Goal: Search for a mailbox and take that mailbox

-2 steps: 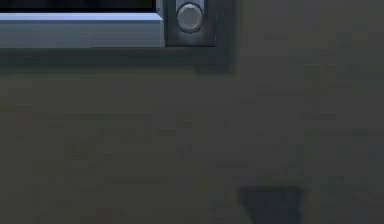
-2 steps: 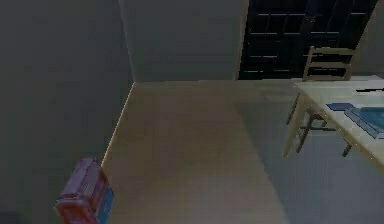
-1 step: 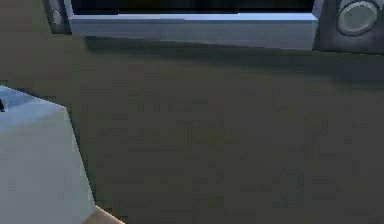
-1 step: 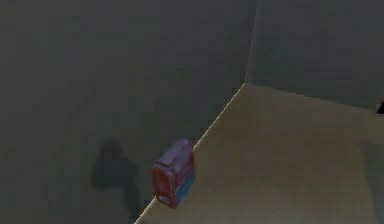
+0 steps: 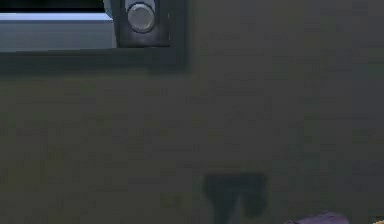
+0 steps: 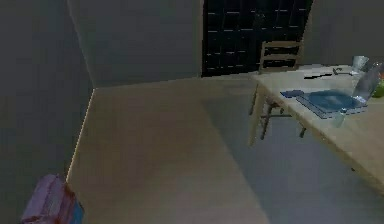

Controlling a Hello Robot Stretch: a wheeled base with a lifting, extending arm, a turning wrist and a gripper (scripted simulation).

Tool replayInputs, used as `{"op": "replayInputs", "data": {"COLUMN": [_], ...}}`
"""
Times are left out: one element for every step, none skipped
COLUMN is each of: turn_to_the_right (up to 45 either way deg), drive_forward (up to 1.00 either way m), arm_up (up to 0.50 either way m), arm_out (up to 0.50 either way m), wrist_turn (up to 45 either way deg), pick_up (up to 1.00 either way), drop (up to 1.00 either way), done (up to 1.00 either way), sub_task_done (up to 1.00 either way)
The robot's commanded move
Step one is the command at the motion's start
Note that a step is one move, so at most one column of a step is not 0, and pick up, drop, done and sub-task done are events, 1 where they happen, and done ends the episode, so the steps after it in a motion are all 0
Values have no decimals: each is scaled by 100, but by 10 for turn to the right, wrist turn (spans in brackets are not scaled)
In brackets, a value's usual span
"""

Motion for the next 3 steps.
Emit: {"op": "replayInputs", "data": {"turn_to_the_right": [330, 0, -450], "drive_forward": [0, 35, 0], "arm_up": [0, 0, 0], "arm_out": [0, 0, 0], "wrist_turn": [0, 0, 0], "pick_up": [0, 0, 0], "drop": [0, 0, 0], "done": [0, 0, 0], "sub_task_done": [0, 0, 0]}}
